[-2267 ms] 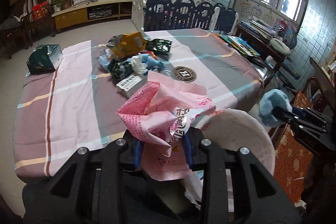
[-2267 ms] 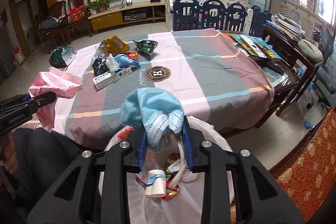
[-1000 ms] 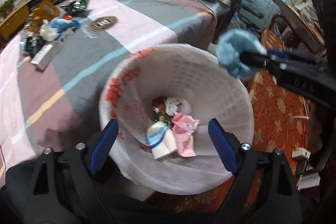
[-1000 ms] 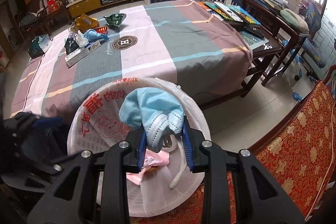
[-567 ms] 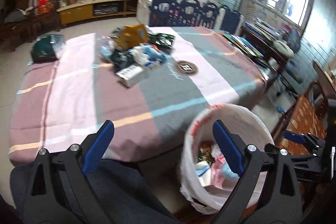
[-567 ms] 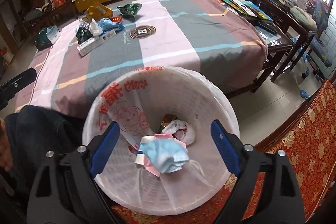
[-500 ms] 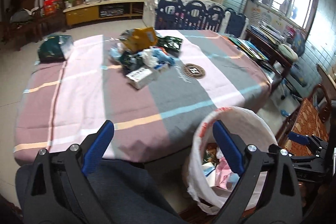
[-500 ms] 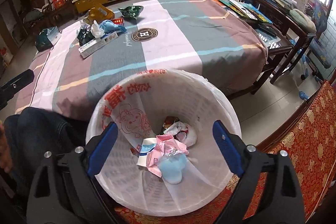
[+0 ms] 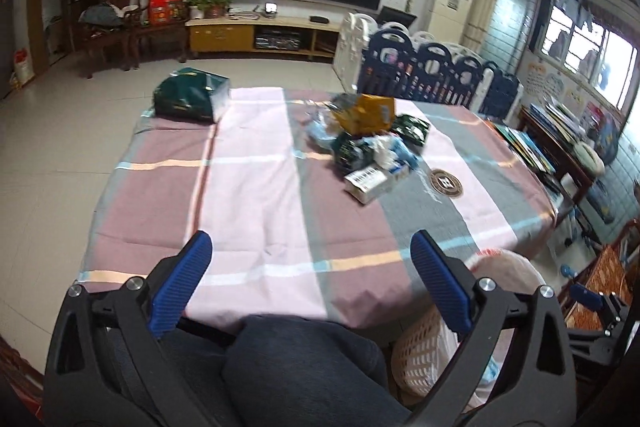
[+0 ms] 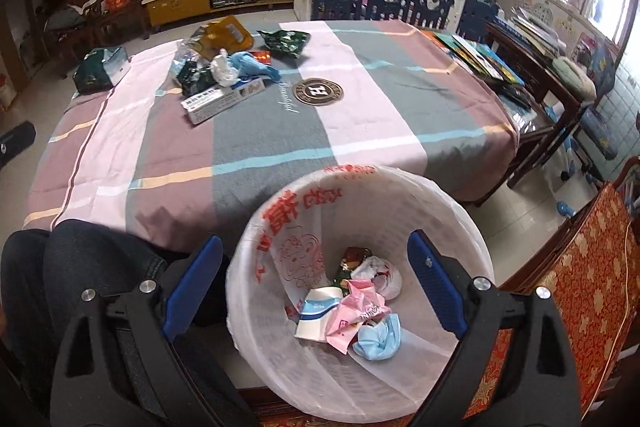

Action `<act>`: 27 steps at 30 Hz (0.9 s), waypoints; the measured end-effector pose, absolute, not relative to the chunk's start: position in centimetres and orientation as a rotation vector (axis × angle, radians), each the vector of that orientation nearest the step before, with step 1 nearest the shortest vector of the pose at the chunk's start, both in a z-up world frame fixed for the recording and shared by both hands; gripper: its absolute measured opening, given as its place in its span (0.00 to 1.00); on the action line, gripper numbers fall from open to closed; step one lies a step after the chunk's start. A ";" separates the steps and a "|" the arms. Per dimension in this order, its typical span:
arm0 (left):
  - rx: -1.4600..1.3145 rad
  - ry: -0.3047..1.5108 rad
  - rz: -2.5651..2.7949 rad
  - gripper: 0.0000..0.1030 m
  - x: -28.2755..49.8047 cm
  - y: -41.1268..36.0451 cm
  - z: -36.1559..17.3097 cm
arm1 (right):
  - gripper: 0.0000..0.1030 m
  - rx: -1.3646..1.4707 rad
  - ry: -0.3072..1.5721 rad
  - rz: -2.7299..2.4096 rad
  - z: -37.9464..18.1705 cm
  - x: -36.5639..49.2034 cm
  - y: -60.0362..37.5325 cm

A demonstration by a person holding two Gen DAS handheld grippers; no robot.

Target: Collect trash

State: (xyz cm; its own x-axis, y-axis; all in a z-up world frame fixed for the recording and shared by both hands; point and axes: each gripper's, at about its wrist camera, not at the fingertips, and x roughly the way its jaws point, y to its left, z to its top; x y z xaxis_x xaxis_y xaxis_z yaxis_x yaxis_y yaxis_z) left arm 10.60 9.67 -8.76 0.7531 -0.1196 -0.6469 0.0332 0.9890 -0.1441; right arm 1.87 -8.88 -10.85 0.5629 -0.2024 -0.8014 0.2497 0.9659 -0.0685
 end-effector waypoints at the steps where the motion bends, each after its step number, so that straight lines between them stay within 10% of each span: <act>1: -0.139 0.712 -0.068 0.96 10.7 10.4 -8.7 | 0.89 0.044 0.933 -0.263 -10.8 2.0 -8.5; 27: -0.211 0.821 0.029 0.96 12.5 14.1 -13.8 | 0.89 0.129 0.904 -0.271 -11.8 2.7 -10.1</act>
